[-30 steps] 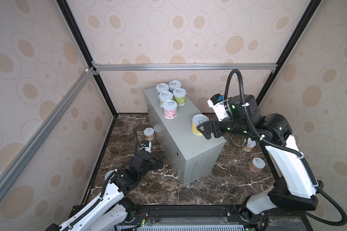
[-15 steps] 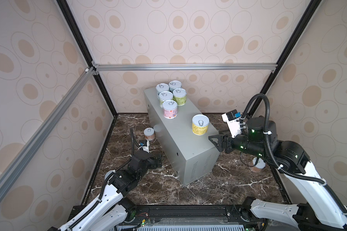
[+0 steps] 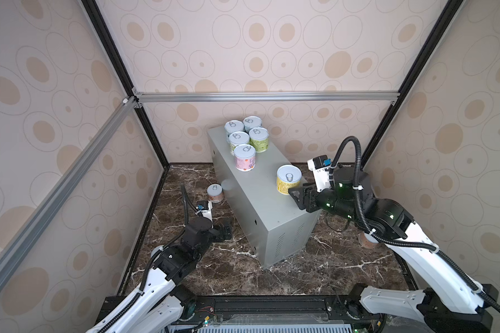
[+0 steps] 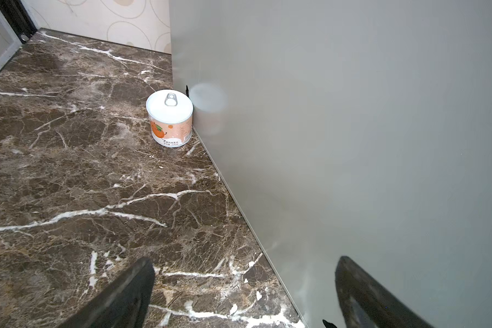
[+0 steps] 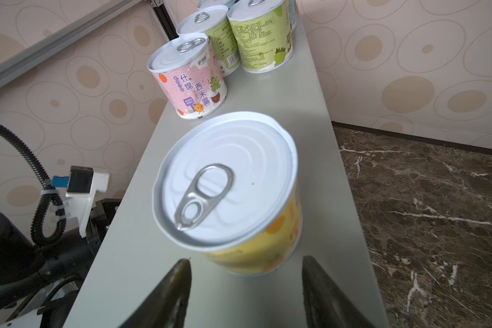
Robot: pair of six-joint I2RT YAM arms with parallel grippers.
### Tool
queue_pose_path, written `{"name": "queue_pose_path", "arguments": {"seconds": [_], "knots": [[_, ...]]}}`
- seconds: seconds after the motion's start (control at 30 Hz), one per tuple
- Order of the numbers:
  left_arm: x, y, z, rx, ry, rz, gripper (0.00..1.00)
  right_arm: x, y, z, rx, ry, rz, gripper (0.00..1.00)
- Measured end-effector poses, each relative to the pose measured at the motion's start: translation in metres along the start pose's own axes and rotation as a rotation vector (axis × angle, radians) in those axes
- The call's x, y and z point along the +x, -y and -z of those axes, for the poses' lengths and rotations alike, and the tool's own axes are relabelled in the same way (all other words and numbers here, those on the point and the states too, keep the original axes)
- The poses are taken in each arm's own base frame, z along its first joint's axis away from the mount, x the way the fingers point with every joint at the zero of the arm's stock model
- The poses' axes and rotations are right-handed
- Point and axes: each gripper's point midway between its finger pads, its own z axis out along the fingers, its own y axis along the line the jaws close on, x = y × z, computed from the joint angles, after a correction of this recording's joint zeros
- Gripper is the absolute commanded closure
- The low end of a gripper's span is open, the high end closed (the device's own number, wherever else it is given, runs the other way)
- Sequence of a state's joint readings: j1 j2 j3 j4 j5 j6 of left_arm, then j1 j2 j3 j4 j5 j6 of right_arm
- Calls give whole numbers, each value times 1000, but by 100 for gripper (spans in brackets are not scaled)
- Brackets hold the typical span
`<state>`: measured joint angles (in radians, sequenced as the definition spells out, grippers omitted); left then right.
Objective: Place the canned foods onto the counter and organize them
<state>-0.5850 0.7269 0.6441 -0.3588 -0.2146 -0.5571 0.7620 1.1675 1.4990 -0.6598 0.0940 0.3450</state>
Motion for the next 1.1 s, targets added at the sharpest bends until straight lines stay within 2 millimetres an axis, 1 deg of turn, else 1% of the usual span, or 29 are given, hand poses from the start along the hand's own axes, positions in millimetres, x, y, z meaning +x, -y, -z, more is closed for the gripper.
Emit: {"name": "queue_pose_path", "arguments": {"seconds": [0.17, 0.3, 0.6, 0.8, 0.97, 1.1], "knots": [[5, -1, -5, -12, -23, -7, 1, -6, 2, -12, 21, 25, -11, 34], [6, -1, -7, -15, -31, -10, 1, -8, 2, -26, 35, 26, -10, 34], [-14, 7, 0, 5, 5, -11, 1, -21, -1, -58, 67, 18, 25, 33], [-12, 6, 1, 0, -5, -25, 1, -30, -1, -79, 75, 23, 33, 33], [-13, 6, 1, -2, -4, -33, 1, -37, 7, -96, 83, 22, 19, 33], [-11, 5, -1, -9, -10, -43, 1, -42, 9, -108, 79, 16, 12, 33]]}}
